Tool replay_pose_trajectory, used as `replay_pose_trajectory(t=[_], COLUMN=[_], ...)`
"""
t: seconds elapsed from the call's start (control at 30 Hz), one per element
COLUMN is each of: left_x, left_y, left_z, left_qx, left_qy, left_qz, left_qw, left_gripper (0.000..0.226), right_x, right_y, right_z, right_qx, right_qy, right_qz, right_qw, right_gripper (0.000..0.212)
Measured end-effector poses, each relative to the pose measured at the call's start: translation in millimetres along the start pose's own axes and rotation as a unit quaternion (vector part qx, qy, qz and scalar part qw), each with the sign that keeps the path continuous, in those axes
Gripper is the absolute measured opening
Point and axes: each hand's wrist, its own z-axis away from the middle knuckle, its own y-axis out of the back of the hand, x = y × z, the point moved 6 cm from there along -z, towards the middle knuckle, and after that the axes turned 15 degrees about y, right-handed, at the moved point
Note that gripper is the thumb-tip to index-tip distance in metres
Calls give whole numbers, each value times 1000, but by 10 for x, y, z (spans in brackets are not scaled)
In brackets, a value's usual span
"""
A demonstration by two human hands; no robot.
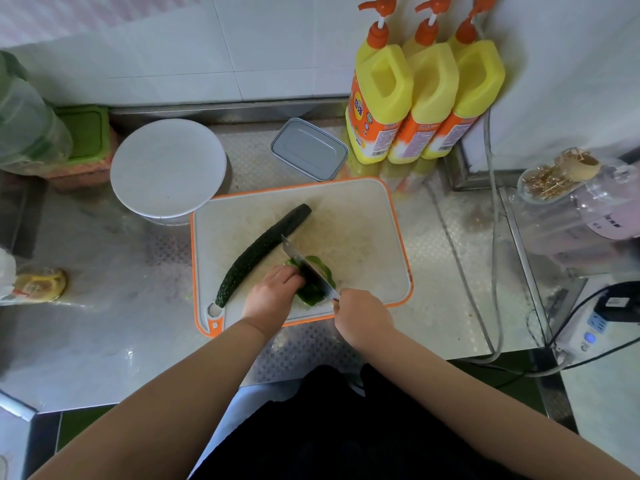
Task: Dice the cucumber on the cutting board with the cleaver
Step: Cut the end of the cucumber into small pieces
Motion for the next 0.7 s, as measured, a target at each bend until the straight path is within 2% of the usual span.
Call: replay_pose_trajectory(t=[0.17, 0.3, 0.4, 0.6, 0.7], left_x=[-13, 6, 38, 59, 51], left_y=[-14, -8, 35, 5, 18], left_z=[-10, -14, -26, -12, -26], left_qx=[-16, -5, 3, -31, -11], left_qy=[-11, -17, -31, -54, -71], left_qz=[-19, -25, -41, -84, -82], left_qw=[1000, 1000, 999, 995, 994], left_gripper=[28, 30, 32, 46, 37], right_x=[11, 41, -71, 55, 23], right_y=[-27, -106, -73, -139, -102], right_z=[-24, -11, -100, 7, -67], right_qx=[5, 4, 20, 1, 11], right_qy=[-7, -13, -1, -16, -12], right_qz=[-7, 8, 0, 10, 4], right_qw=[1000, 1000, 1000, 1000, 1000], right_gripper=[29, 27, 33, 37, 38])
